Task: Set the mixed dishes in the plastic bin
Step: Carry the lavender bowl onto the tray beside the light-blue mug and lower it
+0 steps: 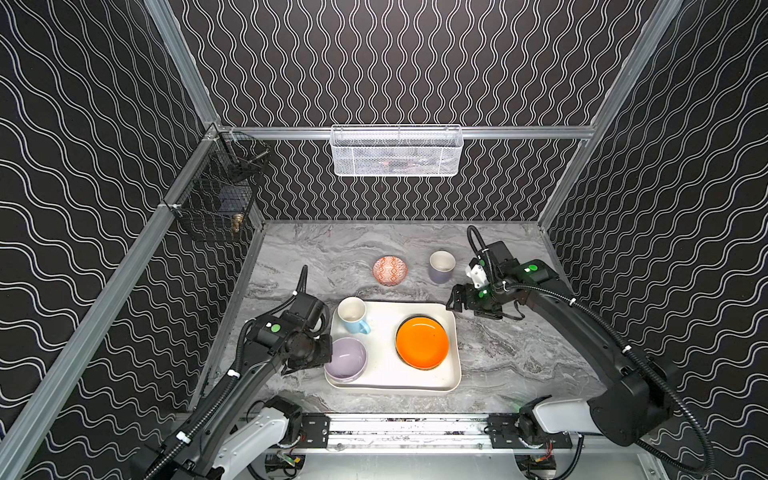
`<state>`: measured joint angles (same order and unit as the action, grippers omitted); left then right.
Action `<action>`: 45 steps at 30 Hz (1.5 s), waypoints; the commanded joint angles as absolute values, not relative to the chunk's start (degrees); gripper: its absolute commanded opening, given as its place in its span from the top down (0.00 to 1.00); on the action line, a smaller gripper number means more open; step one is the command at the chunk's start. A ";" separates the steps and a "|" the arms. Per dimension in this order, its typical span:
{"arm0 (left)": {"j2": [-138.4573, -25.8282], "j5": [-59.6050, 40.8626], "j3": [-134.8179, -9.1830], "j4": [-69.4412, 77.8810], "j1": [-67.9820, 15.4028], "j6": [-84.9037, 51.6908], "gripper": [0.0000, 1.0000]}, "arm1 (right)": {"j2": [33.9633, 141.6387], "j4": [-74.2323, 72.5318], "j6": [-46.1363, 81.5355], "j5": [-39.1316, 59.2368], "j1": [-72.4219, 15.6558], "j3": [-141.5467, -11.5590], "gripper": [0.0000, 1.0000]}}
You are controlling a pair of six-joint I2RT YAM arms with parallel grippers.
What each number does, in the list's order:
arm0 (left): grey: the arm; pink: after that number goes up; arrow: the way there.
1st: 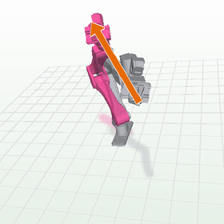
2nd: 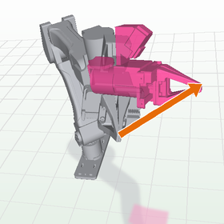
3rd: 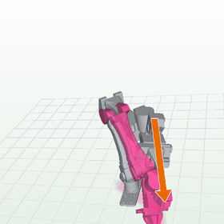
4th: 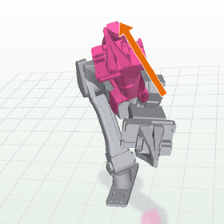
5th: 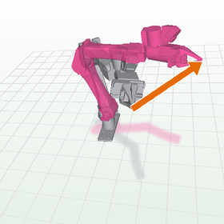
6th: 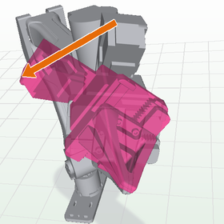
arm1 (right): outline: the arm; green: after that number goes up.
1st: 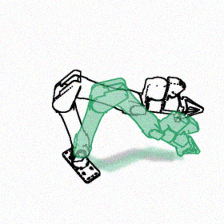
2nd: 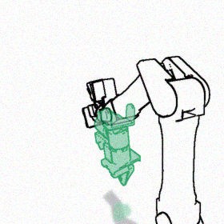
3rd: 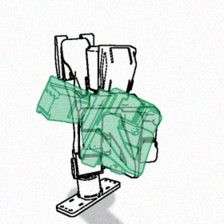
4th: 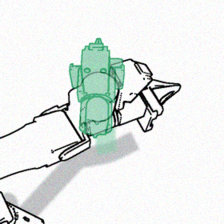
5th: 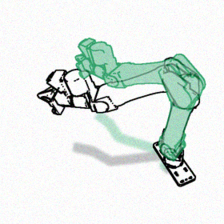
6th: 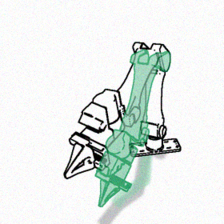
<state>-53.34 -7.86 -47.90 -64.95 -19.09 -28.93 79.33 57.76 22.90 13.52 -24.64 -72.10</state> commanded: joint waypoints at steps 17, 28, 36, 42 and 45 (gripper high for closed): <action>-64.24 0.18 -48.61 -50.88 -39.70 -39.92 1.00 | 77.32 58.50 23.77 10.31 -24.70 -70.34 0.10; -69.24 3.09 -47.51 -45.77 -45.83 -41.79 1.00 | 75.06 59.85 23.73 8.49 -24.70 -69.35 0.10; -71.08 3.35 -45.81 -42.89 -47.38 -41.76 0.99 | 74.36 60.10 23.92 8.44 -24.70 -69.11 0.10; -72.40 3.30 -45.27 -41.20 -47.55 -41.48 0.94 | 74.36 60.49 23.59 8.04 -24.70 -69.26 0.10; -73.19 2.98 -45.25 -40.45 -47.63 -41.18 0.87 | 74.52 60.56 23.51 8.00 -24.70 -69.48 0.10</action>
